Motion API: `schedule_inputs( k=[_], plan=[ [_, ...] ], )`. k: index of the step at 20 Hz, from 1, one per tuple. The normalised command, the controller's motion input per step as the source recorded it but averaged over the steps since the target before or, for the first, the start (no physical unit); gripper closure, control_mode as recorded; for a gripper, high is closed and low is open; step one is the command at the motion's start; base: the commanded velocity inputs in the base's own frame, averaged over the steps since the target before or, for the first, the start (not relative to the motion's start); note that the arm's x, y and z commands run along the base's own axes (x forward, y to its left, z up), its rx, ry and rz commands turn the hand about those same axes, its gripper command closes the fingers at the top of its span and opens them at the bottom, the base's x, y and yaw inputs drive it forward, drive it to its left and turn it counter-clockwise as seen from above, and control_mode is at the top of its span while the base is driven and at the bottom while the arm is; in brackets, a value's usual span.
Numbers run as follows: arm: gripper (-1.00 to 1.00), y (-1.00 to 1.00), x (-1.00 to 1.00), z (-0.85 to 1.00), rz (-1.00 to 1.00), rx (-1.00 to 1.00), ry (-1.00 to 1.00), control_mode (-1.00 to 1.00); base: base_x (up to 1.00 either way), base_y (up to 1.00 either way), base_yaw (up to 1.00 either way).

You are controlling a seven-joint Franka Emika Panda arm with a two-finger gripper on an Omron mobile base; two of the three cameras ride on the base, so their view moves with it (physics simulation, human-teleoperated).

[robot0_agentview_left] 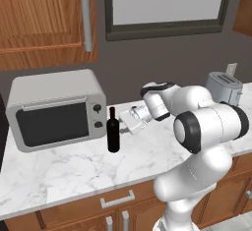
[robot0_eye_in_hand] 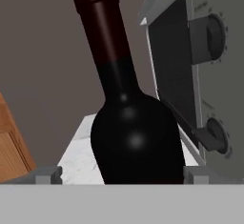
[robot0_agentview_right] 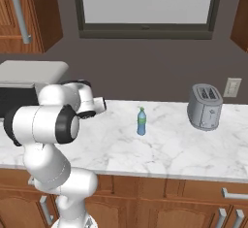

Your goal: Place the drinks on the dining counter in a tight cluster.

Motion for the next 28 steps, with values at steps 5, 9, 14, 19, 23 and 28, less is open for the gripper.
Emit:
schedule_inputs(
  k=[5, 9, 14, 19, 23, 28],
  plan=[
    [-1.00, 0.09, 0.00, 0.00, -0.09, 0.00, 0.00, -1.00, 0.00, 0.00, 0.00],
    [-1.00, 0.02, 0.01, 0.00, -0.14, 0.00, 0.00, -1.00, 0.00, 0.00, 0.00],
    [-1.00, 0.00, 0.01, 0.00, -0.15, 0.00, 0.00, -1.00, 0.00, 0.00, 0.00],
    [-1.00, 0.00, 0.00, 0.00, -0.11, 0.00, 0.00, -1.00, 0.00, 0.00, 0.00],
    [-1.00, 0.00, 0.00, 0.00, -0.08, 0.00, 0.00, -1.00, 0.00, 0.00, 0.00],
    [-1.00, 0.00, 0.00, 0.00, -0.07, 0.00, 0.00, -1.00, 0.00, 0.00, 0.00]
  ],
)
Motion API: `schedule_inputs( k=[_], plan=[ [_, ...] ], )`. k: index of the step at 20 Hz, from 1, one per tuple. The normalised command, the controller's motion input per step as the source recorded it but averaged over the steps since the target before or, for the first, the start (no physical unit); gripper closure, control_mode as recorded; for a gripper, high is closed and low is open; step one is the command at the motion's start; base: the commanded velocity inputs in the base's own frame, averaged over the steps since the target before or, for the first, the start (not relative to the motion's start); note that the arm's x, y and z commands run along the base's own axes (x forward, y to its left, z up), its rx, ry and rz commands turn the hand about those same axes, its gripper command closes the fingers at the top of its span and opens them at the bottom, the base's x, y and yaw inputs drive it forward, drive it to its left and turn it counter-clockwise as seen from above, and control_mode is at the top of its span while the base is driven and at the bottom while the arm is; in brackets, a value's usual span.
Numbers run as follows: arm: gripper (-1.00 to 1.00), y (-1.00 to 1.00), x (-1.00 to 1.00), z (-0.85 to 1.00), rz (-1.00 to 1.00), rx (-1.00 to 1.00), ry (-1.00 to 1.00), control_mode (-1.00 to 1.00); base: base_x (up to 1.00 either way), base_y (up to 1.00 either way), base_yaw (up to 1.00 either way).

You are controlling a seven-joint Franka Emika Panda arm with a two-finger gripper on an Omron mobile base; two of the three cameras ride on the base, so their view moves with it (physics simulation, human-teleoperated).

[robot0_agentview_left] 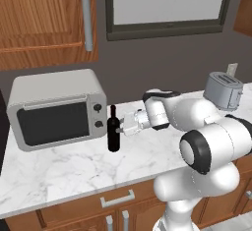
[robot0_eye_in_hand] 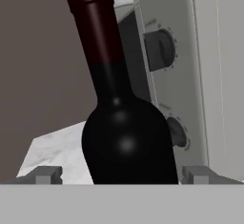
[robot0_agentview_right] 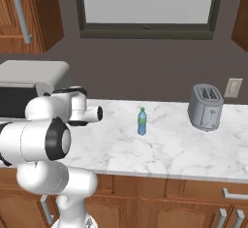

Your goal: Place the drinks on the dining counter in a tight cluster.

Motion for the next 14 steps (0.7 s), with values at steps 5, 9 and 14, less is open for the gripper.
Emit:
schedule_inputs(
  k=[5, 9, 14],
  plan=[
    [-1.00, 0.00, 0.07, 0.00, -0.03, 0.00, 0.00, -1.00, 0.00, 0.00, 0.00],
    [-1.00, 0.00, 0.07, 0.00, 0.00, 0.00, 0.00, -1.00, 0.00, 0.00, 0.00],
    [-1.00, 0.00, 0.00, 0.00, 0.00, 0.00, 0.00, -1.00, 0.00, 0.00, 0.00]
  ],
)
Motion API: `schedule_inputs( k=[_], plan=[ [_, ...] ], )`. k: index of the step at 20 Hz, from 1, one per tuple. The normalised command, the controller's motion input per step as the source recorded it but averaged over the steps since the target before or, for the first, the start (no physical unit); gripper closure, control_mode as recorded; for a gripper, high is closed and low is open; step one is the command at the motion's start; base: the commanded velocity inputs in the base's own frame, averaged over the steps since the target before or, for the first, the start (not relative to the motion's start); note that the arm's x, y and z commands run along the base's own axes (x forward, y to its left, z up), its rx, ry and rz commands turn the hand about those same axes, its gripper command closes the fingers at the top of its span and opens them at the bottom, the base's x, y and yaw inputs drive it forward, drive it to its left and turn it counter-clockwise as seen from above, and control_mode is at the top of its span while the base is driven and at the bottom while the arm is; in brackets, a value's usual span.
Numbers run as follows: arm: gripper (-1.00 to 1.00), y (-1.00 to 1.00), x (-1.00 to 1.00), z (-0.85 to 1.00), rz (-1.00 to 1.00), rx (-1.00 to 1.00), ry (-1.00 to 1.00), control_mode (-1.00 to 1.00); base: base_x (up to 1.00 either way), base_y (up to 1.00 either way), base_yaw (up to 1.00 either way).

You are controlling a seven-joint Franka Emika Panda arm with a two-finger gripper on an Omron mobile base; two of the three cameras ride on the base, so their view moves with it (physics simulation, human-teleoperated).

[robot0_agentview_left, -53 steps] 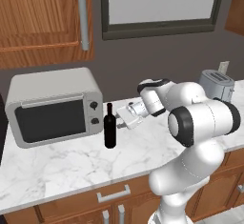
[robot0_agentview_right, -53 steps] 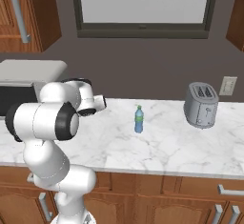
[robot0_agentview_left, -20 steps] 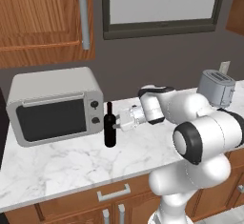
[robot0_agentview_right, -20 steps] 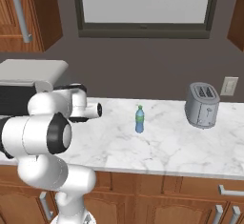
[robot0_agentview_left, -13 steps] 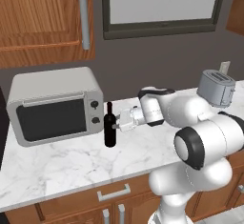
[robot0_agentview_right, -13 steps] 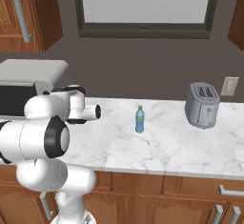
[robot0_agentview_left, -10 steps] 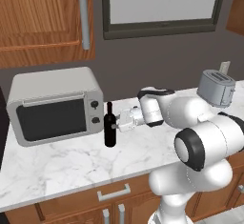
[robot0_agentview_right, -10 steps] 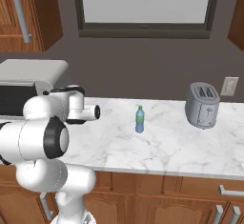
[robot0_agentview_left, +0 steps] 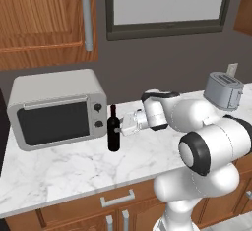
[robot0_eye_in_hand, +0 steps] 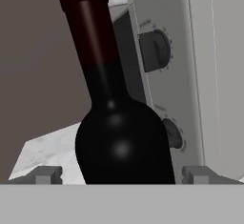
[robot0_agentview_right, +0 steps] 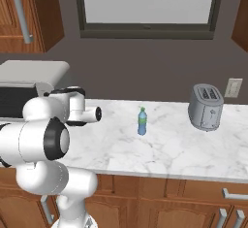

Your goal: Place the drinks on the dining counter in a tight cluster.

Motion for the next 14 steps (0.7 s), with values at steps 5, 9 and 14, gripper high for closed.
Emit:
schedule_inputs(
  k=[5, 9, 14],
  plan=[
    [-1.00, 0.00, 0.00, 0.00, 0.00, 0.00, 0.00, -1.00, 0.00, 0.00, 0.00],
    [-1.00, 0.00, 0.00, 0.00, 0.00, 0.00, 0.00, -1.00, 0.00, 0.00, 0.00],
    [1.00, 0.00, 0.00, 0.00, 0.00, 0.00, 0.00, -1.00, 0.00, 0.00, 0.00]
  ],
)
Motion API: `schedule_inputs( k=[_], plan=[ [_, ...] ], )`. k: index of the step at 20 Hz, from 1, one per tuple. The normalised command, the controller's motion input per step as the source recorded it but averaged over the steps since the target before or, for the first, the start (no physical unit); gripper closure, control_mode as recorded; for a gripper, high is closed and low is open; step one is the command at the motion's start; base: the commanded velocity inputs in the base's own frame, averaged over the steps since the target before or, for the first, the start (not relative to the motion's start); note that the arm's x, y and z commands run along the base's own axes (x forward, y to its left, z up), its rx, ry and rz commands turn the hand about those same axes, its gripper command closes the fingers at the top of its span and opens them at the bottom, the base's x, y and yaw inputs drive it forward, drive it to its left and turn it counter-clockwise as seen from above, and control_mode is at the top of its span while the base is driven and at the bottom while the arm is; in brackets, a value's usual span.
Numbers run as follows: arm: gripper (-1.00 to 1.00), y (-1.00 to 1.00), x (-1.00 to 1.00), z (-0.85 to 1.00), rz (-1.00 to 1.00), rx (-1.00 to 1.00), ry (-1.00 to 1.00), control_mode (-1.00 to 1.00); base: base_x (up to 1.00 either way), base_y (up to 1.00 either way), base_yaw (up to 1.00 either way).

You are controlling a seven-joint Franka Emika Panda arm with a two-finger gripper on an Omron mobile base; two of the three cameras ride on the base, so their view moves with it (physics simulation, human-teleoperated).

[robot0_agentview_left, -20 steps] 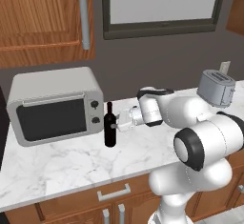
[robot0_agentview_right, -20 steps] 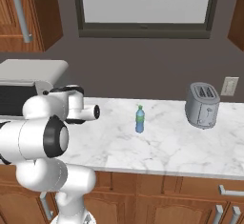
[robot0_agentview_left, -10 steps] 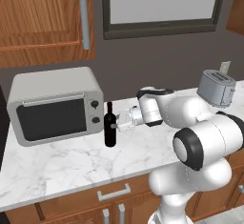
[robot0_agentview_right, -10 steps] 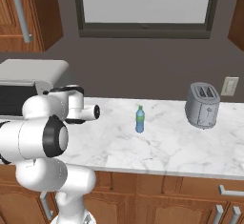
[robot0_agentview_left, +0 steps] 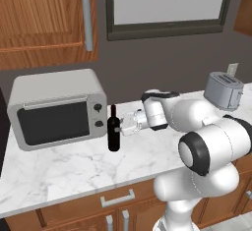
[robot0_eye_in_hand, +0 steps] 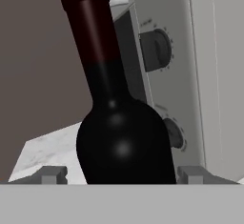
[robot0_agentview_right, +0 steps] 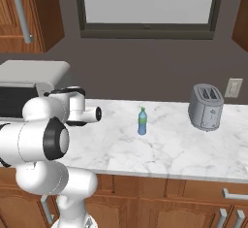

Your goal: Place the drinks on the dining counter in a tight cluster.

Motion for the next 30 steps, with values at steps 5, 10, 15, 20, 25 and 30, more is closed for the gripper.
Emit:
schedule_inputs(
  k=[5, 10, 15, 20, 25, 30],
  plan=[
    [1.00, 0.00, 0.00, 0.00, 0.00, 0.00, 0.00, -1.00, 0.00, 0.00, 0.00],
    [1.00, 0.00, 0.00, 0.00, 0.00, 0.00, 0.00, -1.00, 0.00, 0.00, 0.00],
    [1.00, -0.18, -0.15, 0.03, 0.00, 0.00, -0.03, -1.00, 0.00, 0.00, 0.00],
    [1.00, -0.66, -0.47, 0.37, -0.02, 0.00, -0.06, -1.00, 0.00, 0.00, 0.00],
    [1.00, -0.73, -0.50, 0.69, -0.01, 0.00, -0.03, -1.00, 0.00, 0.00, 0.00],
    [1.00, -0.55, -0.24, 0.84, 0.00, 0.00, 0.00, -1.00, 0.00, 0.00, 0.00]
  ],
)
